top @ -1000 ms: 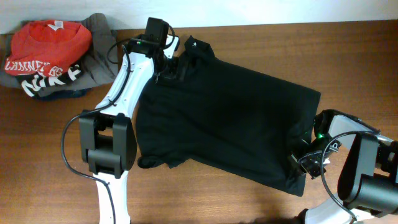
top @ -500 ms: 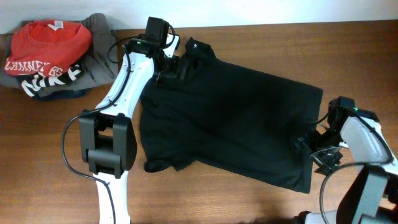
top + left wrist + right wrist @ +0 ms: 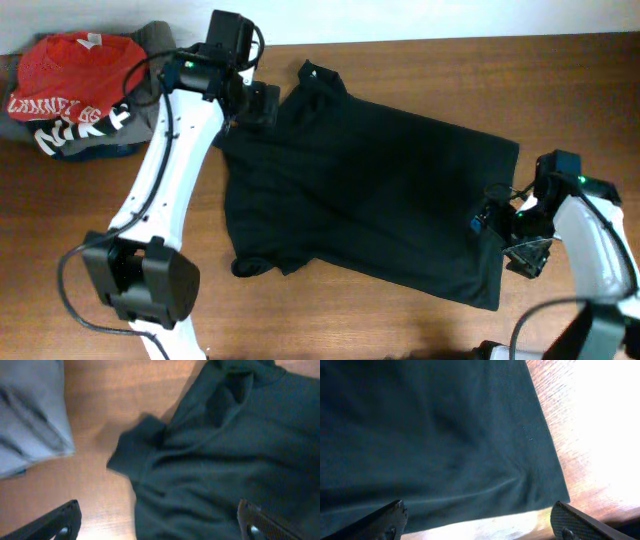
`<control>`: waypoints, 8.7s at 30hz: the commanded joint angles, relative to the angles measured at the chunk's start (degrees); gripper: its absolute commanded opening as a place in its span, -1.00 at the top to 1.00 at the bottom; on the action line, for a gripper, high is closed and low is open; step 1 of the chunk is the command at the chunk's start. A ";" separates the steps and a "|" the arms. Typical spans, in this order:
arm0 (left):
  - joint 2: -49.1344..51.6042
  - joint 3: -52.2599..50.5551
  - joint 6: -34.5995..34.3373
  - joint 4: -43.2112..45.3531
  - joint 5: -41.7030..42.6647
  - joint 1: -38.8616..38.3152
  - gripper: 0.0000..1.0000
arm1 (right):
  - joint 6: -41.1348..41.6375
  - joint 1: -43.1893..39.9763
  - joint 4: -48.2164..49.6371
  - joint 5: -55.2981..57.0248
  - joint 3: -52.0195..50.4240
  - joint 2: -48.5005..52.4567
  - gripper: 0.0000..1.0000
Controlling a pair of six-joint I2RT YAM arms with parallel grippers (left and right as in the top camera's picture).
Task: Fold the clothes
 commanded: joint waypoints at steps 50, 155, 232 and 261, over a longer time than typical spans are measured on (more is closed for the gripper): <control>-14.91 -64.63 -17.46 17.33 27.06 7.34 -0.79 | 17.00 0.37 -12.24 8.15 -4.90 -9.57 -0.97; -15.06 -56.43 -15.58 58.45 15.41 5.03 0.95 | 22.93 0.37 16.22 5.86 -12.17 -7.52 0.92; -6.01 -50.69 -24.44 48.24 25.62 1.31 0.99 | 4.50 19.12 22.62 -4.04 -7.58 0.04 0.43; 1.05 -50.69 -16.46 80.87 27.78 0.52 0.99 | 2.75 19.15 24.48 -3.85 -7.58 0.04 0.42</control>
